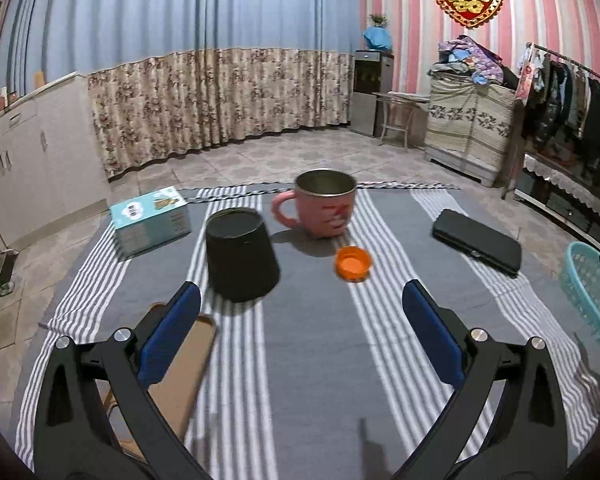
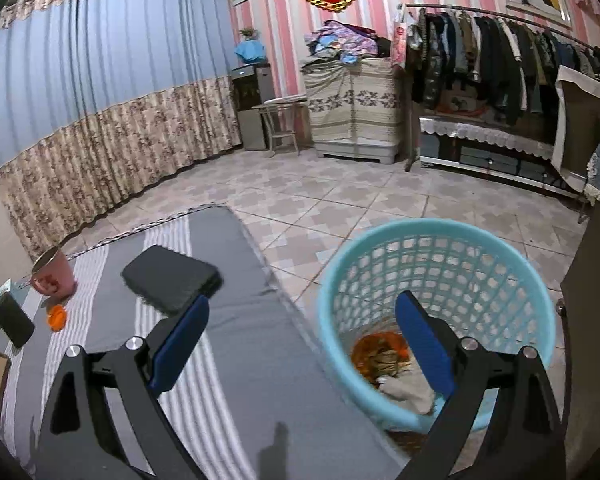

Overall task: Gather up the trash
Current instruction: 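Move both grippers back over the mat, then grasp the black cylindrical bin with the left gripper while the right gripper grasps the orange lid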

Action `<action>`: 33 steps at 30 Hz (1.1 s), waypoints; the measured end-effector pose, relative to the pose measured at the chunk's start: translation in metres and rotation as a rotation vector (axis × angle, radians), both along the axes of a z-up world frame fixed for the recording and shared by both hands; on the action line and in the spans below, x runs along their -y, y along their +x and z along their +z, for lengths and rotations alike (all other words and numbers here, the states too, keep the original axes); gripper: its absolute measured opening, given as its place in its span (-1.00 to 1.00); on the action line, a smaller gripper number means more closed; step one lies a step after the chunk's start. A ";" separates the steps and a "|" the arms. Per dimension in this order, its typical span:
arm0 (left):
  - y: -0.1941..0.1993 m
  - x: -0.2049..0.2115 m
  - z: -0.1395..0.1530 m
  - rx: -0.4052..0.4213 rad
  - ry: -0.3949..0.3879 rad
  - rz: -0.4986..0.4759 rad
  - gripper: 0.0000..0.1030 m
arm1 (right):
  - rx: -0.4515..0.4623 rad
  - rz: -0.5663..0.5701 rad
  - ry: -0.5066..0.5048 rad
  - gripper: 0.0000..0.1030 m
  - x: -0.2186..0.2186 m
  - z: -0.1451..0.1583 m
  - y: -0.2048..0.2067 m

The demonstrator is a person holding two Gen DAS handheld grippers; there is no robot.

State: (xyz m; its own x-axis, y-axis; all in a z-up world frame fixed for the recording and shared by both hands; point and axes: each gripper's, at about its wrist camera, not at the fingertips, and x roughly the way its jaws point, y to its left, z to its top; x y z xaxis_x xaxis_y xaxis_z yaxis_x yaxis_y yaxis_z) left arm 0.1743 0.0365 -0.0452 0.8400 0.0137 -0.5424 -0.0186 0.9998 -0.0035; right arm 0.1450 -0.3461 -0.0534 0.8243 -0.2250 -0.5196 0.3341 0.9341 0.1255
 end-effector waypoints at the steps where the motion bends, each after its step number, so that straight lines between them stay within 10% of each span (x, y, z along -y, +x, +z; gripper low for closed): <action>1: 0.000 -0.003 -0.001 -0.002 -0.002 0.006 0.89 | -0.001 0.014 -0.007 0.79 -0.007 0.000 0.001; 16: 0.012 -0.042 -0.017 -0.064 -0.026 0.066 0.89 | -0.082 0.153 -0.106 0.79 -0.066 -0.009 0.033; 33: 0.121 -0.067 -0.037 -0.188 -0.111 0.025 0.83 | -0.227 0.380 -0.066 0.79 -0.181 -0.032 0.107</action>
State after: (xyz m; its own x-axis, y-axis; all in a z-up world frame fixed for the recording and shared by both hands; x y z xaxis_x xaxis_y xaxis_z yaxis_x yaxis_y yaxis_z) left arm 0.2952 0.1038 -0.0818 0.7241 -0.0355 -0.6888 -0.0541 0.9927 -0.1080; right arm 0.2520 -0.1647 -0.0856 0.7218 0.0334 -0.6913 -0.0222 0.9994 0.0251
